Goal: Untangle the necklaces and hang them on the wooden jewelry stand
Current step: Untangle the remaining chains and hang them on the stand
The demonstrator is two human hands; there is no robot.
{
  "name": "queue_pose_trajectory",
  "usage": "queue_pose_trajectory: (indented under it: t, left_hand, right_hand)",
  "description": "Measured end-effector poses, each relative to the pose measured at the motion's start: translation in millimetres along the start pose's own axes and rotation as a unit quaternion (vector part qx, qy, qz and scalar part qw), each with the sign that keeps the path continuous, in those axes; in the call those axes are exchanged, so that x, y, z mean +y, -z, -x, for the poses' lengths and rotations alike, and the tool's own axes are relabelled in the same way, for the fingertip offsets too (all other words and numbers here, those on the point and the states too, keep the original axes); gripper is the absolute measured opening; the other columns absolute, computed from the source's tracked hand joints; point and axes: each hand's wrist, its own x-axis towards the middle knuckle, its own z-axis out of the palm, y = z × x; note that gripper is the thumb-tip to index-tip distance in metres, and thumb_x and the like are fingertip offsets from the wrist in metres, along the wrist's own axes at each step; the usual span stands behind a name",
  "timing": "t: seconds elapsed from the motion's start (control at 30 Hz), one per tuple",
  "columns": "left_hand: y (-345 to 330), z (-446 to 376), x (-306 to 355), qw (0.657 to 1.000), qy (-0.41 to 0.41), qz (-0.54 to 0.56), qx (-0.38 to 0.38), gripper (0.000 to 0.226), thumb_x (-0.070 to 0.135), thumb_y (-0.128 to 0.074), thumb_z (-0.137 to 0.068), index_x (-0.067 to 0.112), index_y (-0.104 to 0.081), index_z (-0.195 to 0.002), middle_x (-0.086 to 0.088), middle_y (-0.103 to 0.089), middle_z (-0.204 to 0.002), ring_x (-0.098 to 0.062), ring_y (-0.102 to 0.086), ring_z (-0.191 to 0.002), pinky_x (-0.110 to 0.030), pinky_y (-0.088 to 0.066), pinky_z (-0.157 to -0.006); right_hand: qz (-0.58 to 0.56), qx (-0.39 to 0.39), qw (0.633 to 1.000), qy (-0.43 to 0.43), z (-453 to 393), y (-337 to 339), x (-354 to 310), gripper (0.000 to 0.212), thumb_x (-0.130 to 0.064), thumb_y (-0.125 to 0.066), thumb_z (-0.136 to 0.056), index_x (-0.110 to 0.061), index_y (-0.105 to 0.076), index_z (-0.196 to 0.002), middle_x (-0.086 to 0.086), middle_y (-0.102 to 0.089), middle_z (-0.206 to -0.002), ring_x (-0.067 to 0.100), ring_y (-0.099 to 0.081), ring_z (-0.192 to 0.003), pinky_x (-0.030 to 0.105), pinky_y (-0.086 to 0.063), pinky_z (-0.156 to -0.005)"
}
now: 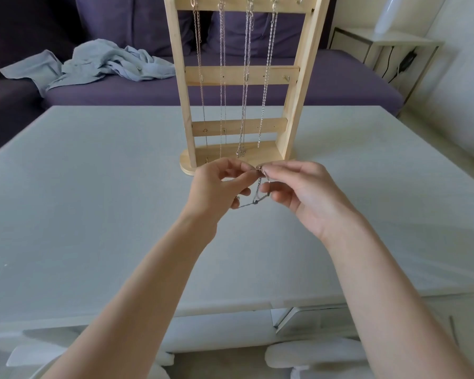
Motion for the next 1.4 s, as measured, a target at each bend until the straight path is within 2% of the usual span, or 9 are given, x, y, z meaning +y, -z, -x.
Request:
queue_pose_trajectory:
  t: [0.17,0.33,0.5,0.67,0.77,0.87,1.0,1.27,1.4]
  left_hand:
    - [3,1,0,0.999,-0.014,-0.019,-0.030,0.012,0.008,-0.066,-0.085,0.014,-0.060,-0.077,0.006,-0.057,-0.066,-0.003,-0.054,-0.053,-0.016,-0.038,-0.045]
    - [4,3,2,0.998,-0.025,-0.014,-0.055,0.016,0.010,-0.065,-0.086,0.017,-0.059,-0.073,0.008,-0.056,-0.065,-0.005,-0.051,-0.053,-0.016,-0.035,-0.044]
    - [1,3,5,0.988,0.040,0.109,-0.101,0.019,0.015,-0.060,-0.089,0.022,-0.054,-0.073,0.009,-0.059,-0.075,-0.006,-0.052,-0.060,-0.016,-0.040,-0.051]
    - [1,0,11,0.955,0.078,0.277,-0.071,0.019,0.012,-0.048,-0.091,0.021,-0.050,-0.074,0.005,-0.051,-0.074,-0.005,-0.046,-0.050,-0.014,-0.030,-0.039]
    - [2,-1,7,0.975,0.041,0.208,-0.065,0.024,0.012,-0.049,-0.093,0.023,-0.048,-0.071,0.008,-0.053,-0.072,-0.005,-0.046,-0.053,-0.013,-0.034,-0.042]
    - [1,0,4,0.990,-0.001,0.131,-0.057,0.024,0.011,-0.054,-0.092,0.023,-0.051,-0.071,0.009,-0.055,-0.068,-0.004,-0.048,-0.056,-0.013,-0.040,-0.048]
    - [2,2,5,0.995,-0.030,0.082,-0.045,0.020,0.008,-0.058,-0.090,0.018,-0.054,-0.074,0.004,-0.055,-0.070,-0.005,-0.052,-0.058,-0.015,-0.044,-0.051]
    - [-2,3,6,0.991,0.004,0.122,-0.054,0.023,0.012,-0.051,-0.094,0.020,-0.053,-0.072,0.009,-0.055,-0.069,-0.007,-0.052,-0.058,-0.015,-0.043,-0.050]
    - [-4,4,6,0.982,0.040,0.162,-0.091,0.023,0.011,-0.050,-0.092,0.019,-0.050,-0.070,0.008,-0.056,-0.071,-0.010,-0.051,-0.064,-0.015,-0.042,-0.049]
  right_hand:
    - [0.013,-0.033,0.999,-0.015,1,3,-3,0.007,-0.002,-0.063,-0.085,-0.004,-0.066,-0.079,0.000,-0.067,-0.061,0.008,-0.064,-0.054,0.013,-0.045,-0.045]
    - [-0.003,-0.022,0.999,-0.032,2,3,-4,0.019,0.000,-0.057,-0.088,-0.004,-0.065,-0.071,0.002,-0.065,-0.059,0.008,-0.061,-0.050,0.015,-0.043,-0.042]
    - [-0.088,-0.025,0.994,-0.060,1,3,-5,0.018,0.000,-0.054,-0.089,-0.001,-0.062,-0.073,0.004,-0.060,-0.059,0.007,-0.053,-0.046,0.013,-0.037,-0.038]
    - [-0.122,-0.015,0.991,-0.052,-2,0,-4,0.017,0.002,-0.053,-0.089,0.000,-0.057,-0.073,0.010,-0.058,-0.065,0.007,-0.053,-0.045,0.012,-0.035,-0.037]
    - [-0.084,-0.031,0.995,-0.035,-2,-1,-4,0.010,0.006,-0.054,-0.087,0.001,-0.061,-0.083,0.015,-0.059,-0.079,0.005,-0.051,-0.044,0.011,-0.034,-0.037]
    - [-0.045,-0.045,0.997,-0.032,0,-2,-2,0.017,0.008,-0.053,-0.087,-0.004,-0.064,-0.093,0.014,-0.061,-0.084,0.003,-0.048,-0.041,0.010,-0.031,-0.036]
    - [-0.014,-0.027,0.999,-0.027,0,-4,0,0.015,0.007,-0.056,-0.085,-0.004,-0.066,-0.082,0.010,-0.064,-0.078,0.002,-0.046,-0.040,0.010,-0.026,-0.034]
    - [0.008,-0.004,1.000,-0.015,-1,-6,-3,0.007,0.003,-0.058,-0.085,0.001,-0.061,-0.080,0.005,-0.064,-0.066,0.007,-0.054,-0.044,0.014,-0.035,-0.037]
    - [-0.062,-0.004,0.997,-0.043,-2,-8,-5,0.013,0.003,-0.049,-0.085,-0.004,-0.054,-0.075,0.008,-0.054,-0.064,0.010,-0.048,-0.042,0.015,-0.030,-0.034]
